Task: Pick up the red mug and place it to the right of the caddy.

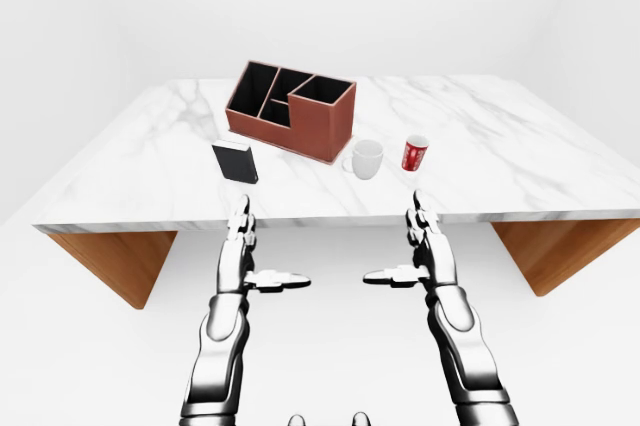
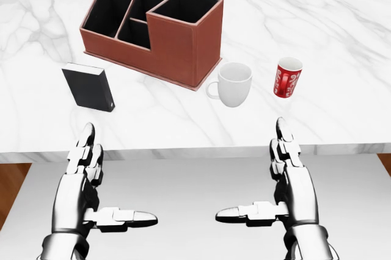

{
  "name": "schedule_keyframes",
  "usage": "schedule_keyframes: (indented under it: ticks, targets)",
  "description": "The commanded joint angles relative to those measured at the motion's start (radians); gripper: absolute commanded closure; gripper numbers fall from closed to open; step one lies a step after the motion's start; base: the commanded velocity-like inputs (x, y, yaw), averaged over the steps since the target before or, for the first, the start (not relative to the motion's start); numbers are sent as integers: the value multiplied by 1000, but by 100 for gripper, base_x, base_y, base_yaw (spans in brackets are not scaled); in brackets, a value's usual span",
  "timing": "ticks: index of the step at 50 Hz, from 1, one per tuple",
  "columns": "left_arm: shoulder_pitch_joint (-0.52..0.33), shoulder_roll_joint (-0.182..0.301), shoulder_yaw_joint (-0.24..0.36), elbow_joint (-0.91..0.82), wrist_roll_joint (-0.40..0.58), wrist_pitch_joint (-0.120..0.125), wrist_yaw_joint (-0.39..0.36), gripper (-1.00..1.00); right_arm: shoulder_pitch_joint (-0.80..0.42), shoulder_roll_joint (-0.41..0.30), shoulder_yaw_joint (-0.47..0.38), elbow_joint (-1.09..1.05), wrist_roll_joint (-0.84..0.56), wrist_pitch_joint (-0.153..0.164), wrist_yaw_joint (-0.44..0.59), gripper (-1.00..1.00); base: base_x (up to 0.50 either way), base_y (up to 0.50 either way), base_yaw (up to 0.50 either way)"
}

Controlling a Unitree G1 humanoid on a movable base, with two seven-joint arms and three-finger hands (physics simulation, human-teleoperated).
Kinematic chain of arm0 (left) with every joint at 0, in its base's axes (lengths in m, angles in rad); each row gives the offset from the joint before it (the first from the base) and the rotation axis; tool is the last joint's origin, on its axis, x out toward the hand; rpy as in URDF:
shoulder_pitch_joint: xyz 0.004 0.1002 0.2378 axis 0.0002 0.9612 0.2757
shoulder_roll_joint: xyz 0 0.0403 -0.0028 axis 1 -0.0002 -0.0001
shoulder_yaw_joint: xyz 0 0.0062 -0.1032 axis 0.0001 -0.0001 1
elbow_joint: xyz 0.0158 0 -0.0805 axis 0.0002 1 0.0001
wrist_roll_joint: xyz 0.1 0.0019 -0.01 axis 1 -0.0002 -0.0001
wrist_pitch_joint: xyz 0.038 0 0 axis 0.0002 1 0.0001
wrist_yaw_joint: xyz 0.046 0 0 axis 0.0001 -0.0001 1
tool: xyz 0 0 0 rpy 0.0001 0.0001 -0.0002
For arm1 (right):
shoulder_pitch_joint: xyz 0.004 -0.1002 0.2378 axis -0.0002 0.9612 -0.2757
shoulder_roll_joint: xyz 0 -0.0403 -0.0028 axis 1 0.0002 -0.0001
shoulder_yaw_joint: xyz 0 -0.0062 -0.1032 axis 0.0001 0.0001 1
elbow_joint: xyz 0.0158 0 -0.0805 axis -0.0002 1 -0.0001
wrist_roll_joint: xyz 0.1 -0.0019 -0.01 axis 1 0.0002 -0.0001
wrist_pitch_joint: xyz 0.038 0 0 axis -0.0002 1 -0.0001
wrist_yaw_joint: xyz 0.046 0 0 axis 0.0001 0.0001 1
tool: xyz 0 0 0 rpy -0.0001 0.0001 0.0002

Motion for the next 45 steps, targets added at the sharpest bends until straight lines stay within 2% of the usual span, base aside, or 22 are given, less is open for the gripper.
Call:
schedule_keyframes:
  ticks: [1,4,8,13,19,33,45]
  targets:
    - [37,7,6,-88,-3,34,-36,-100,25,-13,-28,-82,10,32,28,-100,0,0,0]
    - [50,6,5,-138,-3,62,-39,-100,26,-14,-35,-102,17,45,32,-100,0,0,0]
    - [64,6,6,-177,-3,76,-44,-100,30,-14,-38,-115,19,52,33,-100,0,0,0]
    - [96,5,4,-266,-6,77,-54,-100,51,-11,-34,-182,19,79,36,-100,0,0,0]
    - [113,5,5,-326,-4,77,-60,-100,63,-11,-40,-221,23,79,42,-100,0,0,0]
    - [199,-2,37,-619,-33,77,-90,-100,115,-6,-56,-410,20,79,52,-100,0,0,0]
    - [232,-10,38,-691,-27,77,-105,-100,156,3,-73,-563,29,79,65,-100,0,0,0]
